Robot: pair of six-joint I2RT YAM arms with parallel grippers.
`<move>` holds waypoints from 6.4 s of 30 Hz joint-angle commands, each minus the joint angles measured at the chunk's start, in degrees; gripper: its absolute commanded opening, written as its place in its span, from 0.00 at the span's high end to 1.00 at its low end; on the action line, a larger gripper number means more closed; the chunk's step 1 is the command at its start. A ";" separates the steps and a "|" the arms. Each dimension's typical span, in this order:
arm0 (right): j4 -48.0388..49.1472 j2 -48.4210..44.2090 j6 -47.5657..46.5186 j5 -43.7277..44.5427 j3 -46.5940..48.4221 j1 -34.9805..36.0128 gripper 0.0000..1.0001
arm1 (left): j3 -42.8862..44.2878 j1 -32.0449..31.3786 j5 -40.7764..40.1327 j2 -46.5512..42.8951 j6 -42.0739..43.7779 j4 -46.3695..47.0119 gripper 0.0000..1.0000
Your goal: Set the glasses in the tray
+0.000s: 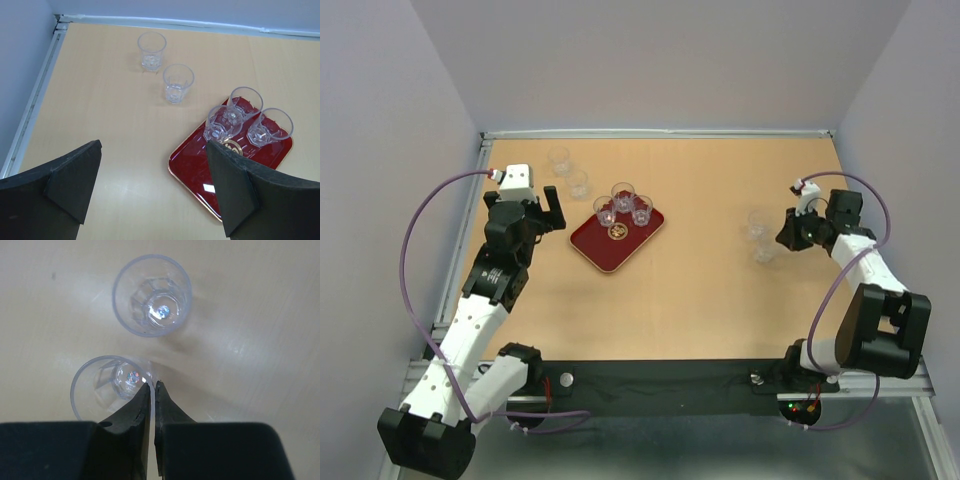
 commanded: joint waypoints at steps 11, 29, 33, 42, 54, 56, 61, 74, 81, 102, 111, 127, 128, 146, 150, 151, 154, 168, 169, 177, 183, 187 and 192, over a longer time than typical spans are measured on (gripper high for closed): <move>-0.94 -2.60 -5.18 -8.48 5.49 18.59 0.99 | -0.59 0.28 -2.41 -2.99 0.89 2.98 0.03; -0.76 25.51 -4.48 11.65 35.80 54.22 0.99 | -2.08 0.19 -6.90 -6.33 1.24 4.74 0.03; -0.76 31.49 -4.57 15.17 42.31 57.21 1.00 | -2.17 0.19 -6.54 -6.07 1.33 4.74 0.03; -0.67 40.39 -4.75 20.80 53.20 57.83 0.99 | -2.17 0.19 -6.10 -6.42 1.24 4.92 0.03; -0.58 45.40 -5.10 24.76 58.23 57.83 0.93 | -2.17 0.19 -5.23 -6.60 1.16 5.00 0.03; -0.49 45.58 -5.10 25.20 58.31 57.92 0.91 | -2.17 0.19 -5.23 -6.60 1.24 5.00 0.03; -0.41 45.31 -5.10 25.99 58.49 57.92 0.66 | -2.17 0.19 -4.96 -6.51 1.16 5.09 0.03; -0.05 40.66 -4.57 27.04 59.63 57.83 0.58 | -2.26 0.19 -4.96 -6.51 1.24 5.09 0.03; 0.03 33.72 -3.69 27.57 55.61 57.92 0.58 | -2.43 0.19 -4.70 -6.68 1.07 5.44 0.03; 4.60 -1.78 -3.52 21.34 20.63 38.78 0.56 | -1.29 0.46 5.93 0.95 -3.67 8.87 0.01; 10.92 -11.55 0.96 16.85 7.97 24.18 0.55 | 2.22 3.35 13.49 9.74 -10.35 10.01 0.01; 14.18 -11.38 7.03 11.31 1.45 12.92 0.54 | 9.42 15.22 30.73 32.15 -25.29 16.26 0.04; 14.27 -11.38 6.95 11.31 1.45 12.92 0.54 | 10.04 15.22 30.55 33.30 -25.82 16.34 0.05; 14.18 -13.48 6.15 11.84 1.01 12.92 0.54 | 29.55 15.22 26.94 58.26 -25.74 8.70 0.34; 14.27 -13.40 6.07 11.84 0.92 12.92 0.54 | 33.06 15.22 27.03 61.87 -24.42 6.76 0.40; 14.27 -13.40 6.07 11.93 0.92 12.92 0.54 | 33.60 15.22 27.12 62.31 -24.33 6.41 0.40; 14.18 -13.22 5.89 11.84 1.01 12.92 0.54 | 35.26 15.22 27.21 64.06 -24.07 5.45 0.43; 14.27 -12.96 5.89 12.19 0.92 12.92 0.54 | 40.02 14.17 23.70 67.85 -19.41 0.61 0.74; 14.27 -12.87 5.89 12.19 0.92 12.92 0.54 | 40.02 14.08 23.52 67.59 -18.98 0.44 0.77; 14.27 -12.87 5.72 12.45 0.92 12.92 0.54 | 37.82 13.38 21.41 62.50 -16.34 0.26 1.00; 14.27 -13.04 5.71 12.28 0.84 12.92 0.54 | 32.12 10.13 17.72 52.49 -13.18 0.61 1.00; 14.27 -13.13 5.63 12.10 0.83 12.92 0.54 | 26.76 8.54 18.24 47.13 -12.56 1.13 1.00; 14.27 -13.22 5.45 11.84 0.57 12.83 0.54 | 21.13 6.61 18.95 41.41 -11.41 0.52 1.00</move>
